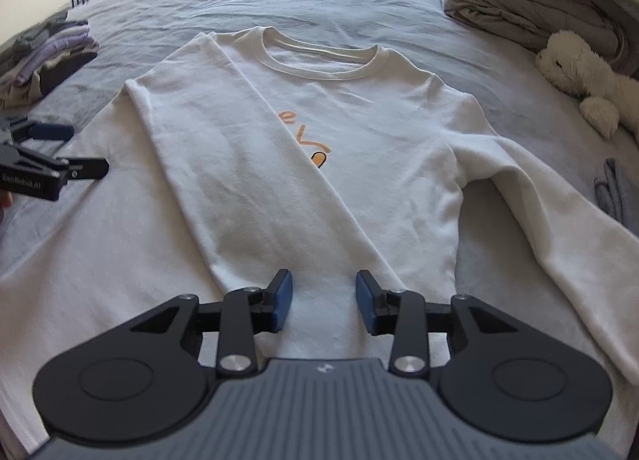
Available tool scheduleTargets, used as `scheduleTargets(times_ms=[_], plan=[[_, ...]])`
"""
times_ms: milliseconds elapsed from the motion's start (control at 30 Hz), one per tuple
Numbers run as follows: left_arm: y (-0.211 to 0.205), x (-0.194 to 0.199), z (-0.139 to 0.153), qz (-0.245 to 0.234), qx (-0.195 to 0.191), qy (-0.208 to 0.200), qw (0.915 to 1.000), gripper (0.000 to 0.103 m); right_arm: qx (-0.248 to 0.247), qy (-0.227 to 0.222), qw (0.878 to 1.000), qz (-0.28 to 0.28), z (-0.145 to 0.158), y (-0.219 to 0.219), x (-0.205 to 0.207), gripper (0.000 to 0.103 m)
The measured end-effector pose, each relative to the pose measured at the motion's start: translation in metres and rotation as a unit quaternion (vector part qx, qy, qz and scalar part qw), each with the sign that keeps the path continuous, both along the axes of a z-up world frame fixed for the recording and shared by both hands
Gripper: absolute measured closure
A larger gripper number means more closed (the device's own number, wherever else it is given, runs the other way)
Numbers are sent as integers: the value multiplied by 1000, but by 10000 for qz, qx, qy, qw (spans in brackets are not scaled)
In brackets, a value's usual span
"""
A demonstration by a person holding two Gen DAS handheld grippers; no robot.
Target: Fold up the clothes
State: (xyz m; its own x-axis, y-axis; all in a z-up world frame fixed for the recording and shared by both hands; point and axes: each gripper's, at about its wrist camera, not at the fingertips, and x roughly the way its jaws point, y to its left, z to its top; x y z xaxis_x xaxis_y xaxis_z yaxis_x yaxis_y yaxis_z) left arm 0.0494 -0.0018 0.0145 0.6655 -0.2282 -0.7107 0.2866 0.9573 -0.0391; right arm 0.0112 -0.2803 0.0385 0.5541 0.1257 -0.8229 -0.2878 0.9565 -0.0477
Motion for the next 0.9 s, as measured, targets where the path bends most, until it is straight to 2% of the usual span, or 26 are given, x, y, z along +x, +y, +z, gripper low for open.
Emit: scheduleTargets(times_ms=[133,300,467,633,900], plan=[[3,-6,7,157,-126,30,9998,0,-38,-152,9999,23,4,4,-5,63],[-4,-26,18,-57,-254,-149,9995,0,308,-391,9988,19,13,14,-8,63],[-6,-34,9,-194,-208,72,9996,0,10,-129,9999,4,-1,26,-5,61],[-4,-40,3,-276,-61,81,9996,0,-28,-214,9998,-24,3,26,-13,61],[3,-56,9,-156,-180,129,9996,0,-73,-315,9995,63,8,31,-30,61]])
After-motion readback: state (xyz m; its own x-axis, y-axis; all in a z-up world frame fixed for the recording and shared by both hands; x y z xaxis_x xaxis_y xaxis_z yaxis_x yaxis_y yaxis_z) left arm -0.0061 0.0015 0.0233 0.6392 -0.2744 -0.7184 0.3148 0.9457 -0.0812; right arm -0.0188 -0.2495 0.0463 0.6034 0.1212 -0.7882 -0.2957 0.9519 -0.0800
